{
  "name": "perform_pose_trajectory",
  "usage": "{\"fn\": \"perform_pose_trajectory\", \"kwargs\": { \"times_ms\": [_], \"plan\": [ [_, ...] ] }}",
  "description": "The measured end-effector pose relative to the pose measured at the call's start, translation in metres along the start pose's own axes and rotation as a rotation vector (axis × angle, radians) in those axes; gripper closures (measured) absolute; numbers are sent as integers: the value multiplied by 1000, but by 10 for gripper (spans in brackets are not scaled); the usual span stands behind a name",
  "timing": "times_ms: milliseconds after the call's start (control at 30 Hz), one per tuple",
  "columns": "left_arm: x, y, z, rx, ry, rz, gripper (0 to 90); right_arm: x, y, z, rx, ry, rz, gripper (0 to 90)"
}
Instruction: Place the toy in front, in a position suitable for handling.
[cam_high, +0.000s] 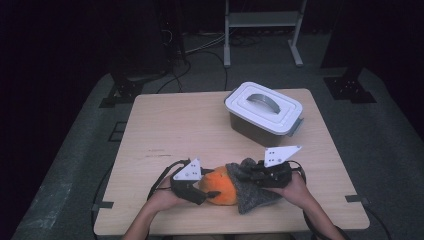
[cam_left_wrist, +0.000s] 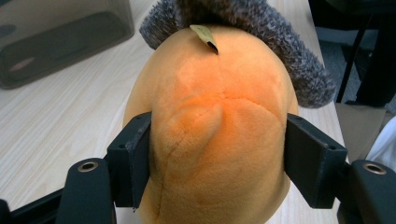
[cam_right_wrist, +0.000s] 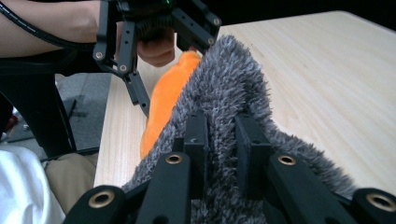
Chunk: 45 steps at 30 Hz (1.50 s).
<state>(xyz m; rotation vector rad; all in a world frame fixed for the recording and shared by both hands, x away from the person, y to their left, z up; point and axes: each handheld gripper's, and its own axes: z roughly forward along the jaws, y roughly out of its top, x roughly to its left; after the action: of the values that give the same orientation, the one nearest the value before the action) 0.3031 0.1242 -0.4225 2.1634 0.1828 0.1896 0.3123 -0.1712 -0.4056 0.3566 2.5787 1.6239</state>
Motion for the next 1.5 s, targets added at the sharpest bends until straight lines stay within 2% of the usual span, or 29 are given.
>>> {"fn": "perform_pose_trajectory", "kwargs": {
  "times_ms": [100,233,300,367,400,467,567,667,700,767,867,933,1000,1067,1167,1200,1267,1367,1433,1500],
  "plan": [
    [3,-3,-1,-9,-4,-17,315,-8,-8,0,18,9,34,754],
    [4,-3,-1,-12,-13,-21,310,-20,-22,-7,65,-22,95,754],
    [3,-3,-1,-13,-16,-18,305,-18,-19,-11,35,-26,89,755],
    [3,-3,0,-13,-18,-18,297,-13,-10,-13,-31,0,72,751],
    [3,-2,0,-12,-18,-19,293,-10,-6,-11,-43,14,62,749],
    [2,-2,0,-11,-16,-16,290,-9,-5,-5,-18,16,51,749],
    [1,-1,0,-13,-12,-16,288,-15,-14,-1,21,17,70,757],
    [2,-1,1,-13,-12,-15,293,-20,-18,-9,80,-40,70,764],
    [1,-1,1,-12,-9,-11,294,-21,-19,-12,75,-43,74,764],
    [0,1,2,-9,-8,3,296,-19,-15,-16,29,-36,73,764],
    [-4,5,4,-9,-8,27,295,-10,1,-15,-31,-7,38,762],
    [-6,7,5,-2,-8,48,296,-5,5,-8,-17,1,9,759],
    [-7,6,5,4,-8,54,298,-5,2,-3,16,-1,2,759],
    [-6,6,5,0,-8,46,298,-9,-3,-2,41,-5,11,761],
    [-6,5,5,0,-10,47,298,-10,-6,-7,113,-64,-4,762],
    [-6,5,5,1,-8,52,299,-9,-6,-9,110,-62,-4,763],
    [-5,4,5,-4,-7,46,300,-8,-5,-13,67,-41,7,763],
    [-6,5,6,-4,-6,44,299,-5,3,-12,16,-3,-6,763],
    [-5,5,6,-8,-12,28,281,-2,5,-8,27,2,-18,762],
    [-2,4,7,-22,-35,-27,207,-3,1,-4,48,3,-19,763]
  ]
}}
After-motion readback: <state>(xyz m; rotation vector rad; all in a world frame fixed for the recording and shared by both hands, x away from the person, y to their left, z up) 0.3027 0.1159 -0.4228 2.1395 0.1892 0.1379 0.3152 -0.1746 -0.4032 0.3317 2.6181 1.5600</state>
